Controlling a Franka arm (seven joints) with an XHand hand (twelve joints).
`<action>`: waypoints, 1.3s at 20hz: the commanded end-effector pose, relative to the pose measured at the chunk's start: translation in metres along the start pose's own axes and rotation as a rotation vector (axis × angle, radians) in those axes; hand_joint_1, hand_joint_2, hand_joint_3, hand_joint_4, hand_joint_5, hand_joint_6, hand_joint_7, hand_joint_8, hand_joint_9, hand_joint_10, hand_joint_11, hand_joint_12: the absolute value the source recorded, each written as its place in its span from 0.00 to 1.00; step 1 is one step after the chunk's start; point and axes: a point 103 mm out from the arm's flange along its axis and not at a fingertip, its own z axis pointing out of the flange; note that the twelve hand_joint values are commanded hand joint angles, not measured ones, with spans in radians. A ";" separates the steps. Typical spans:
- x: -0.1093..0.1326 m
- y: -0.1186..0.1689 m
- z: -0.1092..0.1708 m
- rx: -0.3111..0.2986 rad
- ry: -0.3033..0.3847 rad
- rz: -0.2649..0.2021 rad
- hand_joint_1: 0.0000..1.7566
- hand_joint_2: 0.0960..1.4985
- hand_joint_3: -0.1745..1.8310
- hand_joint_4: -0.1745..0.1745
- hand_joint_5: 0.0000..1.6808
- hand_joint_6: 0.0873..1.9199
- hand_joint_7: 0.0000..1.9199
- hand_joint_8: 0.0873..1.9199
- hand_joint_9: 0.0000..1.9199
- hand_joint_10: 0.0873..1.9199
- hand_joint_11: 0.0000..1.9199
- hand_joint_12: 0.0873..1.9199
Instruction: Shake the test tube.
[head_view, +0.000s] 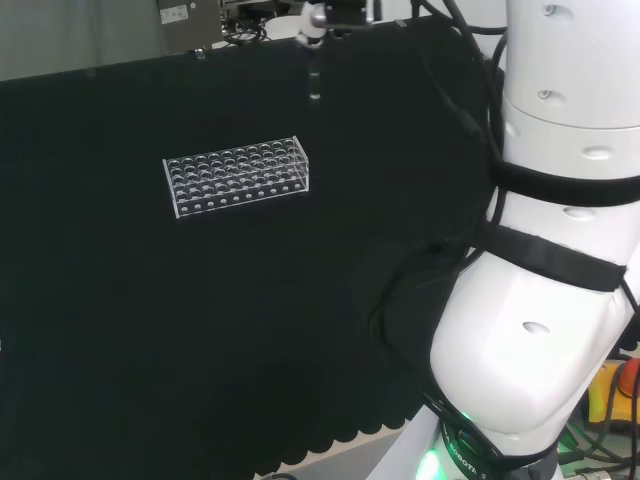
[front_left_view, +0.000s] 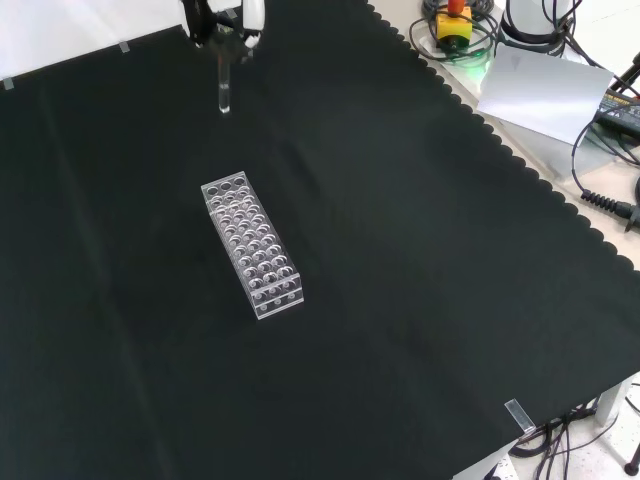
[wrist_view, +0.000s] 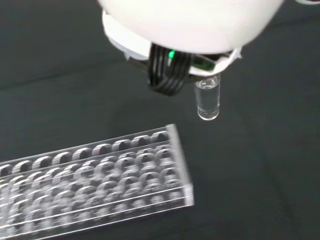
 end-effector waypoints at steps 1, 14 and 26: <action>0.097 -0.006 0.012 0.034 0.031 -0.183 0.76 0.30 0.51 0.00 0.80 0.28 0.72 0.28 0.82 0.33 0.59 0.51; 0.122 -0.014 0.009 0.031 0.036 -0.242 0.76 0.30 0.51 0.00 0.80 0.28 0.72 0.28 0.82 0.33 0.59 0.51; 0.004 0.003 -0.003 0.000 -0.052 -0.020 0.76 0.30 0.51 0.00 0.80 0.28 0.73 0.28 0.82 0.33 0.59 0.51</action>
